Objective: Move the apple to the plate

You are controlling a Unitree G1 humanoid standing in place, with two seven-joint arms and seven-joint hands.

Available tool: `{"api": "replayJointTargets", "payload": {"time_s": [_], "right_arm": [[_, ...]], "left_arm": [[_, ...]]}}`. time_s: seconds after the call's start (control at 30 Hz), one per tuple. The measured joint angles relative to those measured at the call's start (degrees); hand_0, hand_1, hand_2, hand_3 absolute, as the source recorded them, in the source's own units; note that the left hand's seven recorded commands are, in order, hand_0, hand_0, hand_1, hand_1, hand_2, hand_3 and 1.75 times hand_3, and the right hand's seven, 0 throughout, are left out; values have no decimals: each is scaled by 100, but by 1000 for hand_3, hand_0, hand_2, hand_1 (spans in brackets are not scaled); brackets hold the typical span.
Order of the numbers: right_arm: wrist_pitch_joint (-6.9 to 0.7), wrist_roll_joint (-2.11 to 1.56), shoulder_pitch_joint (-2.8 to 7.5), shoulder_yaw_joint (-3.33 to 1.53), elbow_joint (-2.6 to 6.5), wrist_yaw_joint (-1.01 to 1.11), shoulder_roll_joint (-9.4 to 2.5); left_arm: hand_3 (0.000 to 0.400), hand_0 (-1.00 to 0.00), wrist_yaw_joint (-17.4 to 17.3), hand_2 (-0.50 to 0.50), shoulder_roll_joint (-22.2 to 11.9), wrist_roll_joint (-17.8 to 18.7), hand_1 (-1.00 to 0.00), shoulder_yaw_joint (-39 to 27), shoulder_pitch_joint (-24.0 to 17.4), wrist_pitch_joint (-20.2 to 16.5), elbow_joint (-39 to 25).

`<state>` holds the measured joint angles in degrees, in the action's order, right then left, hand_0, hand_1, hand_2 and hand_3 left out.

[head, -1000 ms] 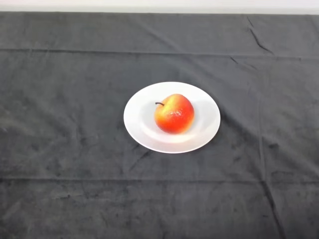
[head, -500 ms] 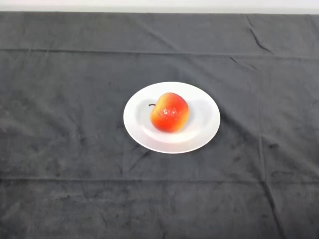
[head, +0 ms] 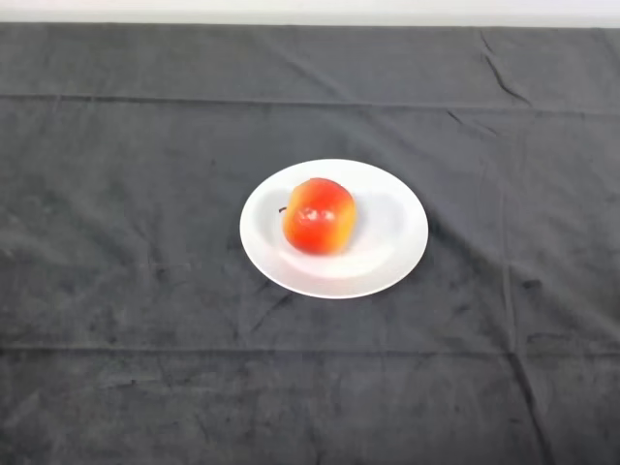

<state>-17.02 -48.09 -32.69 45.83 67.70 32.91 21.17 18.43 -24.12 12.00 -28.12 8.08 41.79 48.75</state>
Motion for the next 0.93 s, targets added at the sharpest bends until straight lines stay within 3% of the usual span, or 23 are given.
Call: {"api": "replayJointTargets", "payload": {"time_s": [0.57,0.93], "right_arm": [[0,0,0,0,0,0,0],[0,0,0,0,0,0,0]], "left_arm": [[0,0,67,0,0,-6,0,0,-2,-15,-15],[0,0,154,0,1,-108,0,2,-25,-185,-364]]}}
